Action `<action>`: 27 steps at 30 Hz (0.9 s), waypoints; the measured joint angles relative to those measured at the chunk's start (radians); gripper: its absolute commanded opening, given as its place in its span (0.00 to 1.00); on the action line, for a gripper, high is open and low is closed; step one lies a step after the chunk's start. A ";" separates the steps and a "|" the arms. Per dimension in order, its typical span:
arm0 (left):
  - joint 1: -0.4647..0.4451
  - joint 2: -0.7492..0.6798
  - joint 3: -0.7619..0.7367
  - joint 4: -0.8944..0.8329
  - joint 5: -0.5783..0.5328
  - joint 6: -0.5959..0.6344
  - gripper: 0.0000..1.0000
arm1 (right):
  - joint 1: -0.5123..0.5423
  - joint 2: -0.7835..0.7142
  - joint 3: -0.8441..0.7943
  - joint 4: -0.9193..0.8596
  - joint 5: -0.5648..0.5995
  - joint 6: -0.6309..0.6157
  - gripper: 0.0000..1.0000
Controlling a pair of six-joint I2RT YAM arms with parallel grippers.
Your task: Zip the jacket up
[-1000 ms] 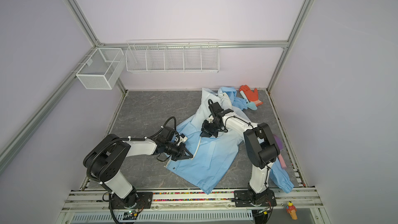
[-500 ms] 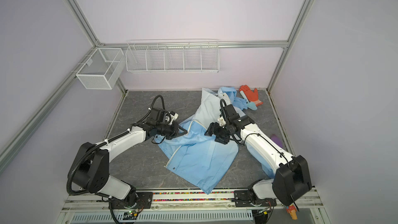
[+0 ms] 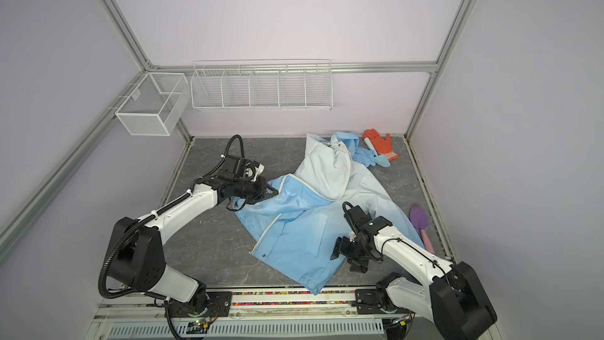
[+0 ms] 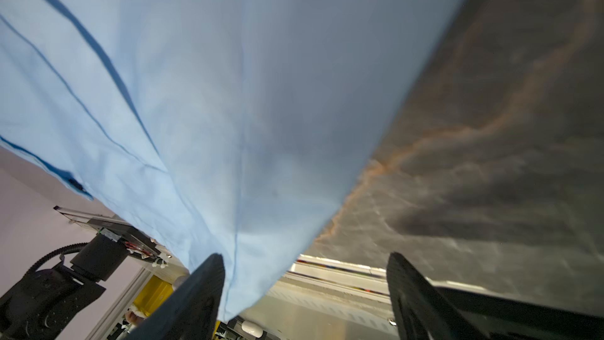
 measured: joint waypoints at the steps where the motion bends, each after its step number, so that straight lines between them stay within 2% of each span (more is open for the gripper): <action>1: 0.000 -0.003 0.000 -0.005 -0.004 0.000 0.00 | -0.002 0.050 0.028 0.015 0.001 -0.008 0.54; 3: 0.002 -0.017 -0.004 -0.012 -0.013 0.000 0.00 | -0.013 0.156 0.096 0.047 -0.001 -0.038 0.30; 4: 0.003 -0.032 -0.009 -0.015 -0.020 0.000 0.00 | -0.027 0.213 0.135 0.062 -0.001 -0.053 0.23; 8: 0.016 -0.133 -0.066 -0.013 -0.047 -0.010 0.00 | -0.102 0.434 0.335 0.068 0.003 -0.130 0.09; 13: 0.021 -0.227 -0.149 -0.001 -0.078 -0.045 0.00 | -0.172 0.681 0.733 -0.010 0.019 -0.242 0.07; 19: 0.021 -0.269 -0.230 0.016 -0.102 -0.077 0.00 | -0.227 0.918 1.216 -0.132 0.033 -0.340 0.07; 22: 0.021 -0.271 -0.262 0.038 -0.105 -0.095 0.00 | -0.244 0.973 1.312 -0.172 0.041 -0.367 0.07; 27: 0.004 -0.243 -0.289 0.090 -0.120 -0.121 0.00 | -0.294 0.989 1.309 -0.234 0.068 -0.392 0.07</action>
